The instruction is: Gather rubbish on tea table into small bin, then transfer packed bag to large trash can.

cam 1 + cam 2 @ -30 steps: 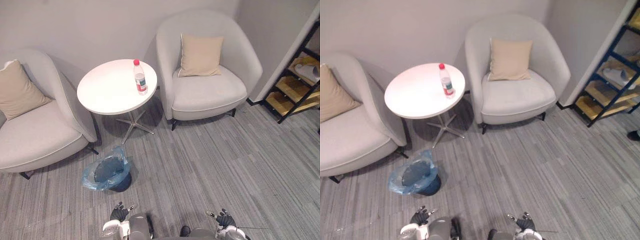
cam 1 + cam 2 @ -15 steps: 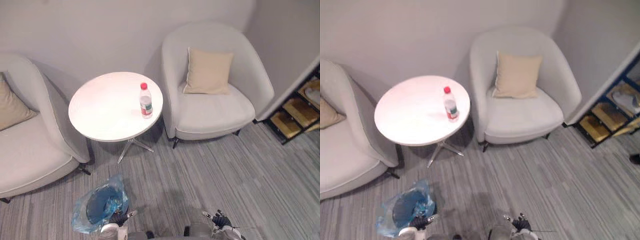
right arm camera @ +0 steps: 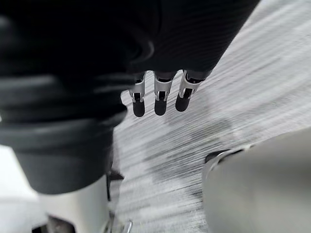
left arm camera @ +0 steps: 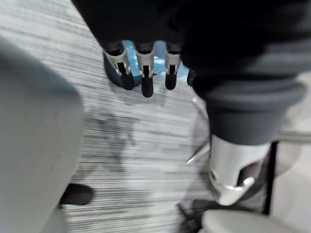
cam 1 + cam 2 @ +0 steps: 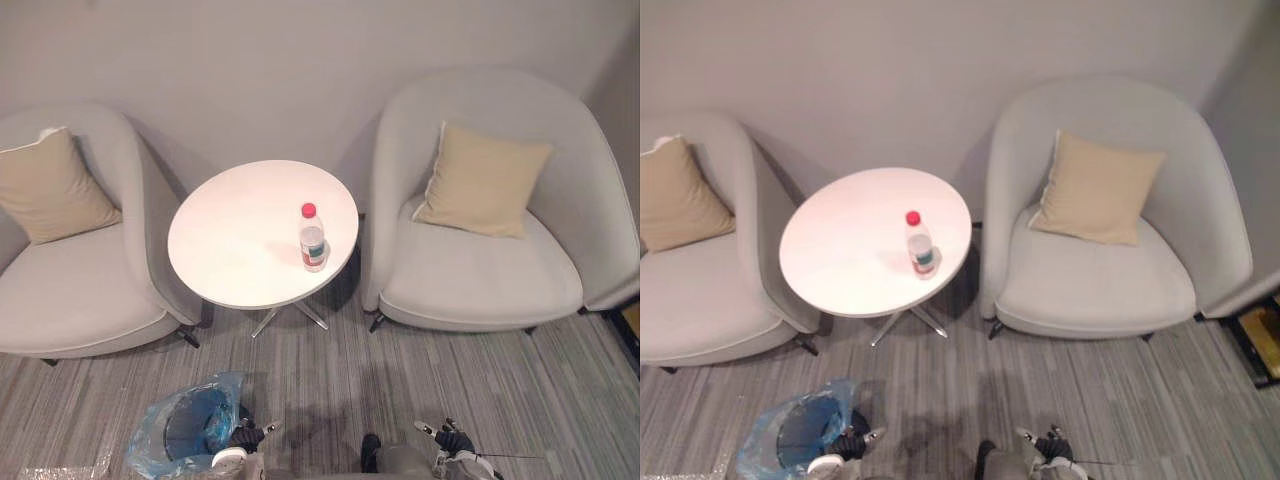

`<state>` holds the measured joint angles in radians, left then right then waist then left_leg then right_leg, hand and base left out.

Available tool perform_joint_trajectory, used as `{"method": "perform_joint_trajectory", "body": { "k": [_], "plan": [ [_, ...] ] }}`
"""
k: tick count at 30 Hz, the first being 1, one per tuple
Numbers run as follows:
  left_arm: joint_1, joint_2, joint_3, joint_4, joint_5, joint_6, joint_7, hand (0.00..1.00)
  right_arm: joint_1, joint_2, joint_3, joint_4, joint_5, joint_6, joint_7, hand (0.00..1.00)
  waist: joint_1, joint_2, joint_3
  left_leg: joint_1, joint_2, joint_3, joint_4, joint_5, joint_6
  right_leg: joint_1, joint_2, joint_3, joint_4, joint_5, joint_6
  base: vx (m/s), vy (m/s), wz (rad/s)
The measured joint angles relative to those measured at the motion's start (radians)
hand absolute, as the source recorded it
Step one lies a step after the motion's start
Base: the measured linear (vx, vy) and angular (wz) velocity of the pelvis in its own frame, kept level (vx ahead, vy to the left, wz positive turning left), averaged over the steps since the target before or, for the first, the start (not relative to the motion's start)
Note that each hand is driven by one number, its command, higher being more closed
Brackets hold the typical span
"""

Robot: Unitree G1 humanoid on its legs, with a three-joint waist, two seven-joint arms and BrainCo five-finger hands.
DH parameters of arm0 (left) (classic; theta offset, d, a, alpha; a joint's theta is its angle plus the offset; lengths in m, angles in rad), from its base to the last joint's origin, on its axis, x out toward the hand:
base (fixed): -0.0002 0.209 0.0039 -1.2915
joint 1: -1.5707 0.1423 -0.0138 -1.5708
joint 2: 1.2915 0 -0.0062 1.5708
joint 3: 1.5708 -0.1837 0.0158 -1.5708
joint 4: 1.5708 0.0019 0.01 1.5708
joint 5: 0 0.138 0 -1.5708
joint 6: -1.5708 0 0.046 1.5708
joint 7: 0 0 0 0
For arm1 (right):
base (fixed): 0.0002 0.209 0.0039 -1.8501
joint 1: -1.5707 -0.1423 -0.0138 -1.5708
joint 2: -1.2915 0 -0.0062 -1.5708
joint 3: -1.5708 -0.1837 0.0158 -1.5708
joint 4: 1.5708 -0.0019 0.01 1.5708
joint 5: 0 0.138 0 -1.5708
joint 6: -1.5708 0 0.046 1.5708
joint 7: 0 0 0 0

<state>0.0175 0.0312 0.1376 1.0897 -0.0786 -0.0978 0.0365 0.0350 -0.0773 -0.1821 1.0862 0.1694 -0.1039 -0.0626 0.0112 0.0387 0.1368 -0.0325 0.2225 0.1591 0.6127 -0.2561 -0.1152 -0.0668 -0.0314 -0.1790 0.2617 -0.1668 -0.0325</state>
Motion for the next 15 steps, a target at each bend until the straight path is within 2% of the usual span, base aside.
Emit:
{"method": "perform_joint_trajectory", "body": {
  "k": [2,3,4,5,7,10,15],
  "plan": [
    [-0.003,0.000,-0.001,-0.002,0.000,0.000,0.000,0.00,0.004,-0.001,-0.001,-0.001,0.000,0.001,-0.001,0.00,0.000,-0.004,0.002,-0.041,-0.019,0.051,-0.059,-0.035,0.015,0.029,-0.024,-0.012,-0.026,0.003,0.013,0.11,0.053,0.34],
    [-0.003,0.001,-0.001,-0.005,0.000,0.000,0.000,0.00,0.005,-0.002,-0.001,0.000,-0.002,0.003,-0.003,0.00,0.003,-0.007,0.002,-0.055,-0.049,0.046,-0.134,-0.031,0.018,0.040,-0.040,-0.013,-0.035,0.003,0.029,0.10,0.112,0.08],
    [-0.002,0.001,-0.009,-0.002,0.000,-0.001,0.001,0.00,0.005,-0.007,0.000,0.003,-0.002,0.003,-0.008,0.00,0.005,0.000,-0.001,-0.055,-0.083,0.020,-0.273,0.019,0.014,0.049,-0.050,-0.013,-0.040,0.004,0.048,0.10,0.133,-0.05],
    [0.001,0.001,-0.016,0.005,-0.001,-0.001,0.000,0.00,0.004,-0.015,0.001,0.007,-0.002,0.003,-0.008,0.00,0.006,0.007,-0.004,-0.053,-0.096,0.001,-0.324,0.104,0.010,0.050,-0.044,-0.002,-0.039,0.000,0.061,0.14,0.166,-0.25],
    [0.003,0.034,-0.050,0.032,0.000,0.001,0.000,0.00,0.004,-0.003,0.009,0.021,-0.016,0.003,-0.014,0.00,0.016,-0.019,-0.021,-0.017,-0.134,0.017,-0.367,0.105,0.018,0.070,-0.067,0.031,-0.074,0.012,0.088,0.21,0.192,-0.19],
    [-0.003,0.057,-0.068,0.042,0.017,0.002,0.000,0.00,0.003,0.004,0.009,0.029,-0.039,0.004,-0.018,0.00,0.017,-0.054,-0.031,-0.017,-0.166,0.015,-0.390,0.110,0.026,0.075,-0.092,0.031,-0.105,0.019,0.100,0.17,0.145,0.09],
    [-0.006,0.079,-0.114,0.052,0.043,0.004,0.000,0.00,-0.006,-0.008,0.053,0.011,-0.092,0.002,-0.032,0.00,0.018,-0.056,-0.036,0.041,-0.196,-0.005,-0.438,0.109,0.034,0.137,-0.100,0.051,-0.159,0.021,0.103,0.11,0.056,0.10]
  ]
}}
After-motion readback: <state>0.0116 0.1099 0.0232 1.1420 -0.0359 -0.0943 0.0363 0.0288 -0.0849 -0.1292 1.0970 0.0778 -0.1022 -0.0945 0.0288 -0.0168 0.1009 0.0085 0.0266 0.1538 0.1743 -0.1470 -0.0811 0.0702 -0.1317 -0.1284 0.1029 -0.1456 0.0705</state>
